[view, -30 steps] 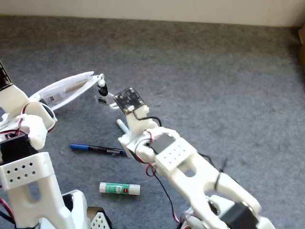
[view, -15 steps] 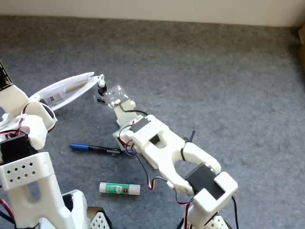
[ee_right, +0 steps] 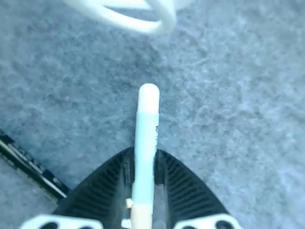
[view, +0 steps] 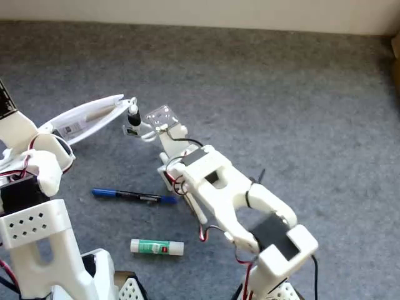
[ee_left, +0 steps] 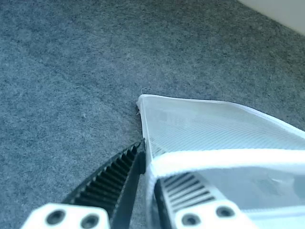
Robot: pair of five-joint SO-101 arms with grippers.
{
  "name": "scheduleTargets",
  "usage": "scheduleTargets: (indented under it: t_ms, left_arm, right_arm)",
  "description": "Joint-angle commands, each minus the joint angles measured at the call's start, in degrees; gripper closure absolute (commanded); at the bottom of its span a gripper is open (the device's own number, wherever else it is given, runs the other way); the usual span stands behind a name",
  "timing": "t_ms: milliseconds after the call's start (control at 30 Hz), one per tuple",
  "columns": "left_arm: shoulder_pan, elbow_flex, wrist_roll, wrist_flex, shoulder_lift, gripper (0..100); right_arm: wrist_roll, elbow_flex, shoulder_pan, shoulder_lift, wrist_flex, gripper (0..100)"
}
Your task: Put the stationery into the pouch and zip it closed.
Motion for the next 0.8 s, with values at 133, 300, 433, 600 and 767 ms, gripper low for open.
scheduleTargets:
  t_ms: [133,300,433,600,767]
  left_arm:
    - [6.20,-1.10,0.79,-1.14,-0.57,99]
    - [10.07,-1.19,0.79,-1.49,-0.57,99]
    - [13.85,-1.27,0.79,-1.49,-0.57,99]
    - [17.63,-4.26,0.79,-1.49,-0.57,99]
    - [23.87,-6.73,0.79,-1.49,0.04,99]
  right_arm:
    - [1.58,8.57,5.05,-21.49,1.71,99.4]
    - [1.67,14.46,8.40,-32.57,1.71,99.4]
    - [1.67,17.98,9.89,-39.52,1.71,99.4]
    - [1.41,21.14,12.70,-46.99,1.71,99.4]
    - [1.41,23.69,14.64,-55.87,1.71,99.4]
